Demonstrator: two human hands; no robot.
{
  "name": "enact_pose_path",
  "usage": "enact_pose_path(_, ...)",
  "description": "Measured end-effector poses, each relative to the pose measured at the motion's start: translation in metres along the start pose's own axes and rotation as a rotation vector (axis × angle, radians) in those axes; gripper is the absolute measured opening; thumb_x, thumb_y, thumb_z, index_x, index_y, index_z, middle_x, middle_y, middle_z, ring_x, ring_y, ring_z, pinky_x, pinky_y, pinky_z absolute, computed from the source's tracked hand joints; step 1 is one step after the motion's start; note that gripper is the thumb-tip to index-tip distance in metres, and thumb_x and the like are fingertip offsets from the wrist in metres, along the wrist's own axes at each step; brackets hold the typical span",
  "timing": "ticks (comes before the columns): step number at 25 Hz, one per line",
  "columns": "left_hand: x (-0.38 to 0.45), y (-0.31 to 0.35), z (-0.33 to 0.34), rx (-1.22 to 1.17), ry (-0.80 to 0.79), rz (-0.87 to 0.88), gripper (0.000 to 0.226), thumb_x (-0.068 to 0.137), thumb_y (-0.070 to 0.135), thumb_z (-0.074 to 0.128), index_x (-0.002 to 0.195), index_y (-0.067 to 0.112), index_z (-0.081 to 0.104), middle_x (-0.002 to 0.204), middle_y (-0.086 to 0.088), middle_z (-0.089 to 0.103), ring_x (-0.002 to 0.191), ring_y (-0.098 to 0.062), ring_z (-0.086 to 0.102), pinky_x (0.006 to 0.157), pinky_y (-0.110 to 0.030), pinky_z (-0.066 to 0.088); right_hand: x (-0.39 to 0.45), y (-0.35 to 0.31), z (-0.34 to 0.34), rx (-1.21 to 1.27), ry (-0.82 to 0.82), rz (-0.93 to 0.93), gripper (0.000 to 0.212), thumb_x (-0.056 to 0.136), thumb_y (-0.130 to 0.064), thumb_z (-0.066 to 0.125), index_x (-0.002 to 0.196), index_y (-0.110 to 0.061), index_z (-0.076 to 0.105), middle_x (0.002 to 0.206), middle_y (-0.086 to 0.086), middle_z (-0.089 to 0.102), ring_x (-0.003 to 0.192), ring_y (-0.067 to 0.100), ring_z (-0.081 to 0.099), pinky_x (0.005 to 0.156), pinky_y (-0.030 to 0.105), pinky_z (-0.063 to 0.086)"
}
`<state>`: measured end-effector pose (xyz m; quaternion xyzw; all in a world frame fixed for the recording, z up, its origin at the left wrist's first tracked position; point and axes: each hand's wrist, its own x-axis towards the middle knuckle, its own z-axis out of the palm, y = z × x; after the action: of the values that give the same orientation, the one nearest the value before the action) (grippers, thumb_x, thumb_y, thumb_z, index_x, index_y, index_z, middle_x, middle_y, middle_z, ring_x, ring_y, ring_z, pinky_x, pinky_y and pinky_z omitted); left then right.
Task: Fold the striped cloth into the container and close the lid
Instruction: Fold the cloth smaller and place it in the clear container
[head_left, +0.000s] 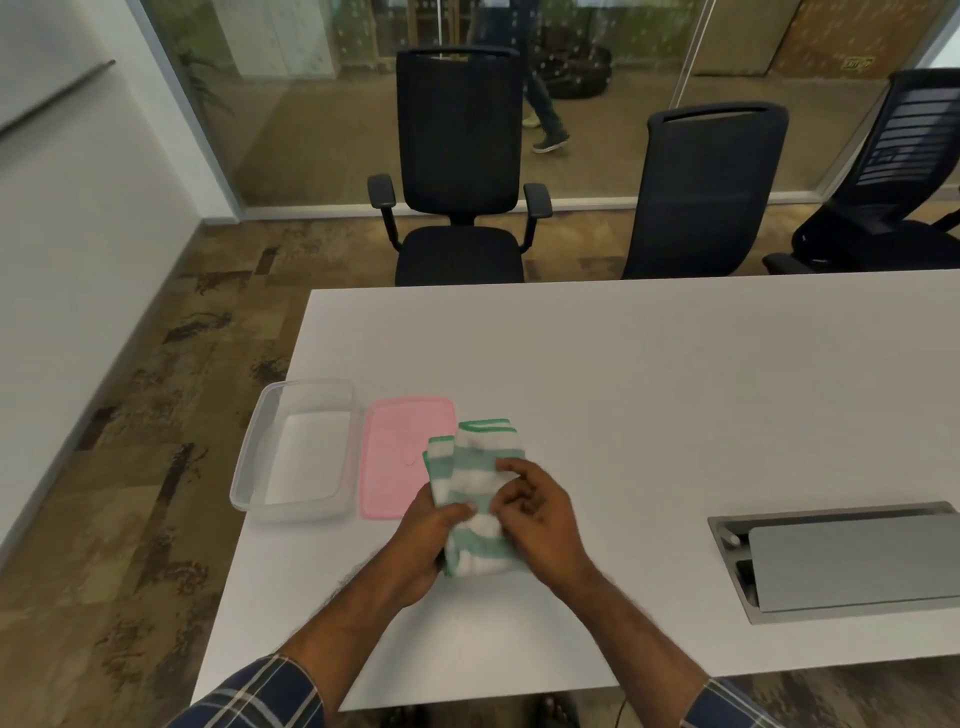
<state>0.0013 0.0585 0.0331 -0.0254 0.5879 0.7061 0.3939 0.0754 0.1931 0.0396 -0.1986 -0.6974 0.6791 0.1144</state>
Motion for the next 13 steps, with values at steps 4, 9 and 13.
enact_pose_path(4,-0.004,0.013,-0.008,0.013,-0.036,-0.009,0.06,0.081,-0.016,0.041,0.129,0.018,0.056,0.123,-0.013,0.07,0.113,-0.034,0.066,0.097,-0.054,0.052,0.011,-0.007,-0.015,-0.202,0.153,0.0,0.05,0.077,0.002,0.066,0.112,-0.033,0.06,0.109,-0.008,0.055,0.089,0.015,0.058,0.075,0.024,0.048)
enact_pose_path(9,-0.008,0.028,-0.02,0.093,-0.017,0.01,0.065,0.06,-0.003,0.048,0.117,0.027,0.057,0.123,-0.009,0.069,0.108,-0.029,0.067,0.083,-0.044,0.06,0.009,-0.011,-0.002,-0.017,-0.162,0.117,0.064,0.087,-0.008,0.069,0.14,-0.031,0.042,0.128,0.003,0.057,0.105,0.028,0.065,0.084,0.042,0.06)
enact_pose_path(13,-0.01,0.04,-0.037,0.28,0.151,0.115,0.087,0.075,0.007,0.07,0.143,0.035,0.022,0.123,0.01,0.054,0.103,-0.006,0.057,0.067,-0.021,0.053,0.012,-0.018,0.021,-0.038,-0.058,0.027,0.059,0.085,-0.003,0.068,0.133,-0.03,0.046,0.123,0.004,0.059,0.103,0.028,0.064,0.084,0.046,0.059)
